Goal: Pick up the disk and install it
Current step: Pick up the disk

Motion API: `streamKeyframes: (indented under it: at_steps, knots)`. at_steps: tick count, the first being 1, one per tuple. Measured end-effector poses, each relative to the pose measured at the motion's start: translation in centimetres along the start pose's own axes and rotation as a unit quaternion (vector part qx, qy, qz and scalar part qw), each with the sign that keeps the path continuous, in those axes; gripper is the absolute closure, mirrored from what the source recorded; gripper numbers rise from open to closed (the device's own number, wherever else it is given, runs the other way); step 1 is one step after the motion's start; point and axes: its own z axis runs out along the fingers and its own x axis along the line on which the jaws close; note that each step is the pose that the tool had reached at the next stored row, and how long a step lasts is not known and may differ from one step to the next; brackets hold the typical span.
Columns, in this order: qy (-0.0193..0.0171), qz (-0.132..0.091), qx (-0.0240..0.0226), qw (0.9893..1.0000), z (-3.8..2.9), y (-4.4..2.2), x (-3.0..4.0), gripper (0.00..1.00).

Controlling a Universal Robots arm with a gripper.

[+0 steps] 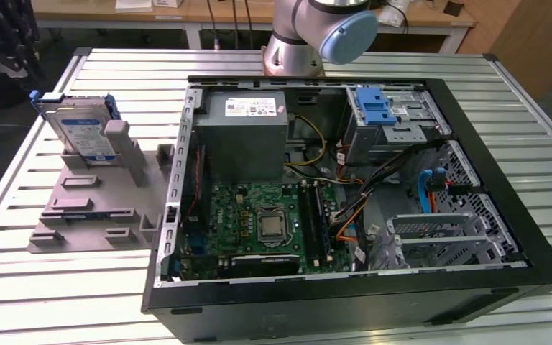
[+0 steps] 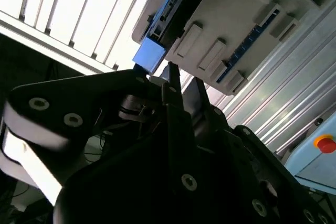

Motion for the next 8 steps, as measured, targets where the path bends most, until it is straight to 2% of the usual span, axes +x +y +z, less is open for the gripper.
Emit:
streamKeyframes:
  at_steps: [1, 2, 3, 4, 6, 7, 8]
  knots:
    - [0.0000, 0.000, 0.0000, 1.0000, 0.13, 0.00, -0.08, 0.71]
    - [-0.0003, 0.000, 0.0001, 1.0000, 0.27, 0.00, -0.15, 0.71]
    - [-0.0006, 0.000, 0.0001, 1.0000, 0.41, 0.00, -0.20, 0.59]
    - [-0.0009, 0.000, 0.0001, 1.0000, 0.56, 0.00, -0.24, 0.59]
    - [-0.0010, 0.000, 0.0001, 1.0000, 0.92, -0.01, -0.33, 0.48]
    - [-0.0011, 0.000, 0.0001, 1.0000, 1.10, -0.01, -0.34, 0.48]
    - [-0.0011, 0.000, 0.0001, 1.0000, 1.22, -0.01, -0.36, 0.42]
